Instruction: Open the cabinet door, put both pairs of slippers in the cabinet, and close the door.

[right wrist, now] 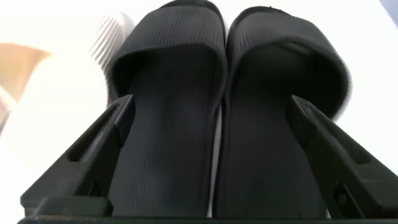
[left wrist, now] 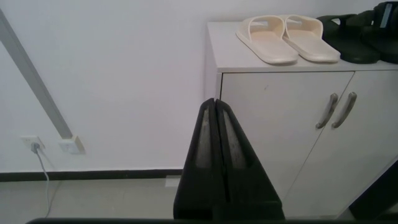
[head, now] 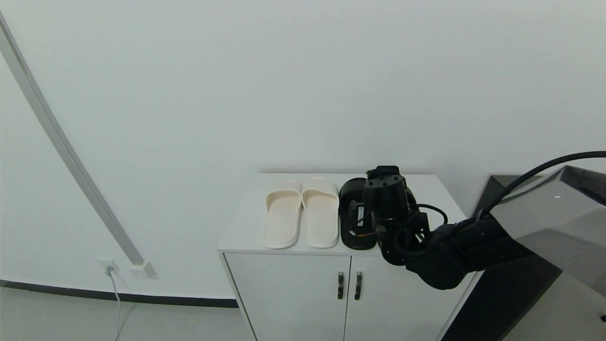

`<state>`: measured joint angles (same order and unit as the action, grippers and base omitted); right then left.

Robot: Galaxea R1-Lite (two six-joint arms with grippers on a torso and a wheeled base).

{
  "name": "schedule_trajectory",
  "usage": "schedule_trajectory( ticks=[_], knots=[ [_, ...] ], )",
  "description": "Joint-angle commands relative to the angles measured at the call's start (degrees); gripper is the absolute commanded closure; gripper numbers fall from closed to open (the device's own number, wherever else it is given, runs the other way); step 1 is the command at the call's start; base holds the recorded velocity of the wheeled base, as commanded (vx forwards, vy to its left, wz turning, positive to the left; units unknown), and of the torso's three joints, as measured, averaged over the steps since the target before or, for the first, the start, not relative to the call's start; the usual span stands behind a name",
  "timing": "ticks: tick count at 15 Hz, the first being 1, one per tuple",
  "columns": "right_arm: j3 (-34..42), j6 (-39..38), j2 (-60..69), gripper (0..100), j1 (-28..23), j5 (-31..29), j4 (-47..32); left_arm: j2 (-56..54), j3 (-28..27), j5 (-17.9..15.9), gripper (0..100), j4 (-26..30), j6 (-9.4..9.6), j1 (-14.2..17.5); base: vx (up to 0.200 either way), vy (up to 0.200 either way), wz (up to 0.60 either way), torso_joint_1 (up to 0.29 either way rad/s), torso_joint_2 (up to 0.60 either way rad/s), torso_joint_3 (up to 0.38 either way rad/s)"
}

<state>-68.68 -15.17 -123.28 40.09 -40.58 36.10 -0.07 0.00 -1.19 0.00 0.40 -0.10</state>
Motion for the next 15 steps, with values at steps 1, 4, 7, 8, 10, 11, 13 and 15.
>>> schedule_trajectory(
  ticks=[1,4,7,8,10,11,13,15],
  knots=[
    [-3.12,0.05,-3.98,0,-1.77,-0.02,0.03,0.07,0.00,-0.04,100,0.00,0.04,0.01,0.000,0.000,0.00,0.000,0.00,0.000],
    [-6.03,0.31,-6.09,0,-3.18,0.06,0.03,0.07,0.00,-0.04,100,0.00,-0.05,0.01,0.000,0.000,0.00,0.000,0.00,0.000],
    [-9.28,0.58,-8.03,0,-4.41,0.24,-0.24,0.07,0.00,0.05,100,0.00,0.04,-0.08,0.000,0.000,0.00,0.000,0.00,0.000],
    [-10.42,0.66,-8.55,0,-4.59,0.33,-0.32,0.07,0.00,0.05,100,0.00,-0.05,0.01,0.000,0.000,0.00,0.000,0.00,0.000],
    [-12.53,0.66,-9.96,0,-5.03,0.42,-0.85,0.07,0.00,0.05,100,0.00,0.04,0.01,0.000,0.000,0.00,0.000,0.00,0.000],
    [-13.50,0.66,-10.66,0,-5.20,0.42,-1.03,0.07,0.00,-0.04,100,0.00,0.04,0.01,0.000,0.000,0.00,0.000,0.00,0.000],
    [-14.90,0.66,-11.63,0,-5.47,0.50,-1.29,0.07,0.00,0.05,100,0.00,0.04,0.01,0.000,0.000,0.00,0.000,0.00,0.000],
    [-15.78,0.75,-12.33,0,-5.64,0.50,-1.38,0.07,0.00,0.05,100,0.00,-0.05,0.01,0.000,0.000,0.00,0.000,0.00,0.000]
  ],
)
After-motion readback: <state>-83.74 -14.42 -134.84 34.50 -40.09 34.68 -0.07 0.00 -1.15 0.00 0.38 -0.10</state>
